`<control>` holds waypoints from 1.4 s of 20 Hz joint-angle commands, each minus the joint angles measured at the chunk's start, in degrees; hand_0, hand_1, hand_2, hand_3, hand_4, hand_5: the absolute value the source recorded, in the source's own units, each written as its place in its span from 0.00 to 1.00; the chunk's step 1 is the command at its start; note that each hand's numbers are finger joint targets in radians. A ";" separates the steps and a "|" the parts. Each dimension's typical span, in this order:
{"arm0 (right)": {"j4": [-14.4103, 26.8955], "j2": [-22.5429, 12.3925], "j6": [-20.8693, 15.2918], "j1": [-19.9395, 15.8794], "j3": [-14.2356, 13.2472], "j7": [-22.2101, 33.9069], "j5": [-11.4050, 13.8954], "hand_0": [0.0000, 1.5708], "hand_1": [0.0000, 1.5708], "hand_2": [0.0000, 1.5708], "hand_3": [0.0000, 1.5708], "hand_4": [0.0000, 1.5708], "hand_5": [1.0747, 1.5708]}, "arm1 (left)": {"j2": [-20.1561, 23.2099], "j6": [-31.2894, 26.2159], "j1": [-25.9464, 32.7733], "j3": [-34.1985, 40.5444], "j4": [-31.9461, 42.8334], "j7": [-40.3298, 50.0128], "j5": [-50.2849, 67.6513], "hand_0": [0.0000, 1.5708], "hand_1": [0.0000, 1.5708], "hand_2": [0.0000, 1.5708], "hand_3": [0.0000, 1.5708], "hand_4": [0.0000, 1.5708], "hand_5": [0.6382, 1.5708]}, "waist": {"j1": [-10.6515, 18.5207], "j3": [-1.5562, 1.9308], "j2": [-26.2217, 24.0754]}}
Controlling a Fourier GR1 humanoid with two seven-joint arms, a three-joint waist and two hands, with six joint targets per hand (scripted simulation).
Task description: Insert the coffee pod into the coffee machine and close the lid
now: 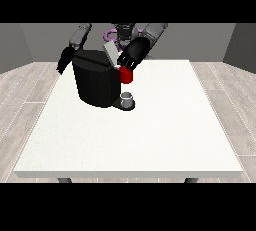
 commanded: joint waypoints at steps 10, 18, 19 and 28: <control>-2.16 -0.98 -0.52 -3.27 -0.86 3.08 -0.13 0.00 0.00 0.00 0.00 0.00 1.00 | 1.28 7.63 3.38 -5.10 -0.69 -6.80 -6.69 0.74 0.74 0.76 0.68 0.00 1.00 | 0.65 -0.02 2.66; -3.20 -1.01 0.31 -1.65 0.79 3.40 0.92 0.00 0.00 0.00 0.00 0.00 1.00 | 1.43 9.00 1.44 -1.36 1.71 -4.74 -5.08 0.71 0.71 0.71 0.62 0.00 1.00 | -1.70 -0.01 2.70; -1.44 -0.34 -0.74 -2.56 0.09 3.31 0.80 0.00 0.00 0.00 0.00 0.00 1.00 | 1.94 6.34 -0.75 -1.73 1.39 -4.32 -5.10 0.72 0.72 0.72 0.61 0.00 1.00 | -0.69 0.01 2.57; -1.16 0.73 -2.20 -4.10 0.38 3.50 1.49 0.00 0.00 0.00 0.00 0.05 1.00 | -0.15 9.92 -0.38 -2.10 0.48 -6.52 -5.77 0.78 0.78 0.77 0.62 0.00 1.00 | 0.21 0.01 3.00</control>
